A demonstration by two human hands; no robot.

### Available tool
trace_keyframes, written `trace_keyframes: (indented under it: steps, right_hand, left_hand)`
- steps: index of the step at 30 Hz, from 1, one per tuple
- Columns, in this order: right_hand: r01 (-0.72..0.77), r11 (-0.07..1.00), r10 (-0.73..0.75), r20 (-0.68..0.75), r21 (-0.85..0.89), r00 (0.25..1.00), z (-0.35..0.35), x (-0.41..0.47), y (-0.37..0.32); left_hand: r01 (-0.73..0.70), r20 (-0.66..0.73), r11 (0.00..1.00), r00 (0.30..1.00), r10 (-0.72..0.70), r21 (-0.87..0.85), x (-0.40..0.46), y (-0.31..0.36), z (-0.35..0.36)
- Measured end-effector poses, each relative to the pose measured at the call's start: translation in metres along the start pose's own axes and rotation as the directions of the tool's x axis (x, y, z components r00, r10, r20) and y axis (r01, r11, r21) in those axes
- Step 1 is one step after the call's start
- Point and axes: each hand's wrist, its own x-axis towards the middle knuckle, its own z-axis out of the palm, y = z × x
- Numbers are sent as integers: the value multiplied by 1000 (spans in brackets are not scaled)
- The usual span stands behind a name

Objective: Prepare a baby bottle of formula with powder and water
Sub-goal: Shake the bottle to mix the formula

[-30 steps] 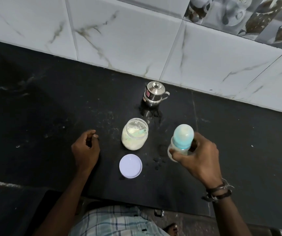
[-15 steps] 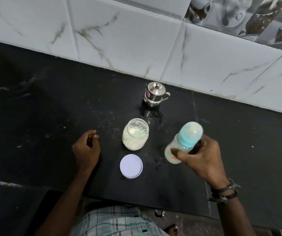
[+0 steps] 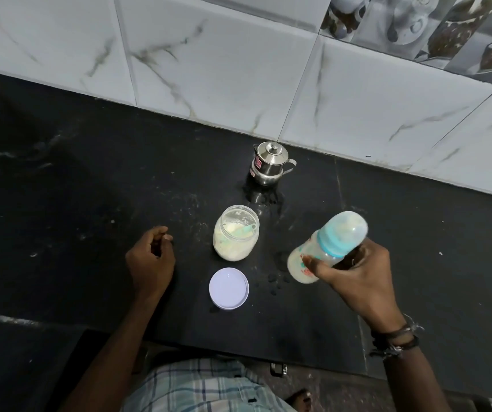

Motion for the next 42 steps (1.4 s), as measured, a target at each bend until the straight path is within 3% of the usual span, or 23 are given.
trace_keyframes:
  steps: [5,8,12,16,18,23,26,30,39,42]
  right_hand:
    - [7,999,-7,-2,-38,1000,0,1,-1]
    - [14,1000,-14,-16,23,1000,1,2,-1]
    - [-9,998,6,-40,-69,999,0,4,0]
    - [11,1000,-12,-55,-25,998,0,4,0]
    - [-1,994,-6,-63,-107,998,1,4,-2]
    - [54,998,-55,-53,-23,997,3,3,-1]
    - [-15,990,3,-84,-141,996,3,3,-2]
    - [-17,998,12,-78,-60,997,2,4,-1]
    - [-49,991,43,-46,-126,998,6,3,-9]
    - [15,990,-13,16,-138,1000,5,1,-6]
  left_hand:
    - [1,5,1000,1000,-1,-1,0,1,1]
    - [10,11,1000,1000,-10,9,0,1,0]
    - [4,9,1000,1000,-3,-2,1,-1,2]
    - [1,5,1000,1000,-2,7,1,-4,1]
    - [7,7,1000,1000,-7,7,2,-5,2]
    - [0,-2,1000,1000,0,15,2,-6,3]
    - [-8,3,1000,1000,8,13,2,-7,3]
    - [-5,5,1000,1000,5,12,2,-6,3]
    - [-8,12,1000,1000,8,9,2,-3,2]
    - [-11,1,1000,1000,11,6,2,-3,1]
